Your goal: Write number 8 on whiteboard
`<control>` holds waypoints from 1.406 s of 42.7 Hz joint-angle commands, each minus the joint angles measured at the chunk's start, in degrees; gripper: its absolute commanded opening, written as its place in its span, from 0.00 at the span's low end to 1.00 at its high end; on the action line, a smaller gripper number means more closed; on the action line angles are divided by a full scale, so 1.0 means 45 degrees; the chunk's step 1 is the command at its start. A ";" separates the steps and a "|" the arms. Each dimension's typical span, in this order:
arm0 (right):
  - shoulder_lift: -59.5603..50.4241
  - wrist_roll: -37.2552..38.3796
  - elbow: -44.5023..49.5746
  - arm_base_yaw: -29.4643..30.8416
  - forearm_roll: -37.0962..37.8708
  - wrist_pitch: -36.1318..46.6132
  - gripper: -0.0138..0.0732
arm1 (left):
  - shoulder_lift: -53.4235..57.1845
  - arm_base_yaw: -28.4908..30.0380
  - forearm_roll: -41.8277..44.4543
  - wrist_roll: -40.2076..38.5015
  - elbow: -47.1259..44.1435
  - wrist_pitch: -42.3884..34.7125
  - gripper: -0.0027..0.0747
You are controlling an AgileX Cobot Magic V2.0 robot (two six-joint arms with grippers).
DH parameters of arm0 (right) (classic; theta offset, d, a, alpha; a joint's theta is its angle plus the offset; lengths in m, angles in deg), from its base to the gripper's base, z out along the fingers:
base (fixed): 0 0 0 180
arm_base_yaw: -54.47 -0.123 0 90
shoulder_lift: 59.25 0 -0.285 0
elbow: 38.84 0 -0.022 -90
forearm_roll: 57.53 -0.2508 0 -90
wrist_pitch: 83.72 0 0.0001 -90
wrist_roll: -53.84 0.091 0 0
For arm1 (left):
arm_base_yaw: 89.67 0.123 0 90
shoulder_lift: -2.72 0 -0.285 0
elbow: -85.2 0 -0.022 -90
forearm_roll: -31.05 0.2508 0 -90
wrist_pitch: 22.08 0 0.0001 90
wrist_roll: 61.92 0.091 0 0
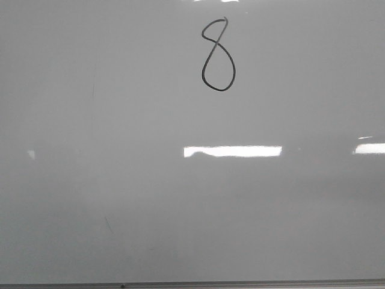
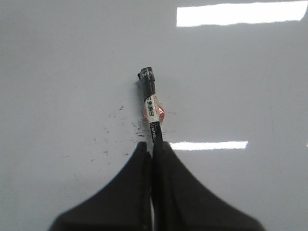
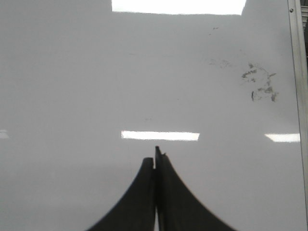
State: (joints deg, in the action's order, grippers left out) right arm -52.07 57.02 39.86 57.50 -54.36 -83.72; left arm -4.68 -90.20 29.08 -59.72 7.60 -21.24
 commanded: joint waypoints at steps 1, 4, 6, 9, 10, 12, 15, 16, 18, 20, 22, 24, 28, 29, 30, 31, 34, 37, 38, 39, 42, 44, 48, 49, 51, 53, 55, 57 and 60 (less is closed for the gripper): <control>-0.0228 -0.0093 -0.0025 0.0088 -0.0056 0.1126 0.08 | 0.0148 0.0034 -0.0130 -0.0039 -0.0185 -0.1057 0.01; -0.0228 -0.0093 -0.0025 0.0088 -0.0056 0.1096 0.08 | 0.0148 0.0034 -0.0130 -0.0039 -0.0185 -0.1057 0.01; -0.0228 0.0018 -0.0025 0.0088 -0.0221 0.1045 0.08 | 0.0148 0.0034 -0.0130 -0.0039 -0.0185 -0.1057 0.01; -0.0228 0.0105 -0.0025 0.0088 -0.0546 0.0984 0.08 | 0.0148 0.0034 -0.0130 -0.0039 -0.0185 -0.1057 0.01; -0.0228 0.0105 -0.0025 0.0088 -0.0705 0.0911 0.08 | 0.0148 0.0034 -0.0130 -0.0039 -0.0185 -0.1057 0.01; -0.0228 0.0105 -0.0025 0.0088 -0.0705 0.0815 0.08 | 0.0148 0.0034 -0.0130 -0.0039 -0.0185 -0.1057 0.01; -0.0228 0.0105 -0.0025 0.0088 -0.0705 0.0751 0.08 | 0.0148 0.0034 -0.0130 -0.0039 -0.0185 -0.1057 0.01; -0.0228 0.0105 -0.0025 0.0088 -0.0705 0.0721 0.08 | 0.0148 0.0034 -0.0130 -0.0039 -0.0185 -0.1057 0.01; -0.0228 0.0105 -0.0025 0.0088 -0.0705 0.0709 0.08 | 0.0148 0.0034 -0.0130 -0.0039 -0.0185 -0.1057 0.01; -0.0228 0.0105 -0.0025 0.0088 -0.0705 0.0709 0.08 | 0.0148 0.0034 -0.0130 -0.0039 -0.0185 -0.1057 0.01; -0.0228 0.0105 -0.0025 -0.0026 -0.0705 0.0710 0.08 | 0.0148 0.0034 -0.0130 -0.0039 -0.0185 -0.1057 0.01; -0.0228 0.0105 -0.0025 -0.0227 -0.0705 0.0710 0.08 | 0.0148 0.0034 -0.0130 -0.0039 -0.0185 -0.1057 0.01; -0.0228 0.0105 -0.0025 -0.0600 -0.0705 0.0710 0.08 | 0.0148 0.0034 -0.0130 -0.0039 -0.0185 -0.1057 0.01; -0.0228 0.0105 -0.0025 -0.0605 -0.0705 0.0710 0.08 | 0.0148 0.0034 -0.0130 -0.0039 -0.0185 -0.1057 0.01; -0.0228 0.0105 -0.0025 -0.0605 -0.0705 0.0710 0.08 | 0.0148 0.0034 -0.0130 -0.0039 -0.0185 -0.1057 0.01; -0.0228 0.0105 -0.0025 -0.0605 -0.0705 0.0710 0.08 | 0.0148 0.0034 -0.0130 -0.0039 -0.0185 -0.1057 0.01; -0.0228 0.0105 -0.0025 -0.0605 -0.0705 0.0710 0.08 | 0.0148 0.0034 -0.0130 -0.0039 -0.0185 -0.1057 0.01; -0.0228 0.0105 -0.0025 -0.0605 -0.0705 0.0710 0.08 | 0.0148 0.0034 -0.0130 -0.0039 -0.0185 -0.1057 0.01; -0.0228 0.0105 -0.0025 -0.0605 -0.0705 0.0710 0.08 | 0.0148 0.0034 -0.0130 -0.0039 -0.0185 -0.1057 0.01; -0.0228 0.0105 -0.0025 -0.0605 -0.0705 0.0710 0.08 | 0.0148 0.0034 -0.0130 -0.0039 -0.0185 -0.1057 0.01; -0.0228 0.0105 -0.0025 -0.0605 -0.0705 0.0710 0.08 | 0.0148 0.0034 -0.0130 -0.0039 -0.0185 -0.1057 0.01; -0.0228 0.0105 -0.0025 -0.0605 -0.0705 0.0710 0.08 | 0.0148 0.0034 -0.0130 -0.0039 -0.0185 -0.1057 0.01; -0.0228 0.0105 -0.0025 -0.0605 -0.0705 0.0710 0.08 | 0.0148 0.0034 -0.0130 -0.0039 -0.0185 -0.1057 0.01; -0.0228 0.0105 -0.0025 -0.0605 -0.0705 0.0710 0.08 | 0.0148 0.0034 -0.0130 -0.0039 -0.0185 -0.1057 0.01; -0.0228 0.0105 -0.0025 -0.0605 -0.0705 0.0710 0.08 | 0.0148 0.0034 -0.0130 -0.0039 -0.0185 -0.1057 0.01; -0.0228 0.0105 -0.0025 -0.0605 -0.0705 0.0710 0.08 | 0.0148 0.0034 -0.0130 -0.0039 -0.0185 -0.1057 0.01; -0.0228 0.0105 -0.0025 -0.0605 -0.0705 0.0710 0.08 | 0.0148 0.0034 -0.0130 -0.0039 -0.0185 -0.1057 0.01; -0.0228 0.0105 -0.0025 -0.0605 -0.0705 0.0710 0.08 | 0.0148 0.0034 -0.0130 -0.0039 -0.0185 -0.1057 0.01; -0.0228 0.0105 -0.0025 -0.0605 -0.0705 0.0710 0.08 | 0.0148 0.0034 -0.0130 -0.0039 -0.0185 -0.1057 0.01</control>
State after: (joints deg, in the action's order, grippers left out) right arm -52.07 57.47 39.86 54.88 -57.53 -84.69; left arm -4.68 -90.20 29.08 -59.72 7.60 -21.24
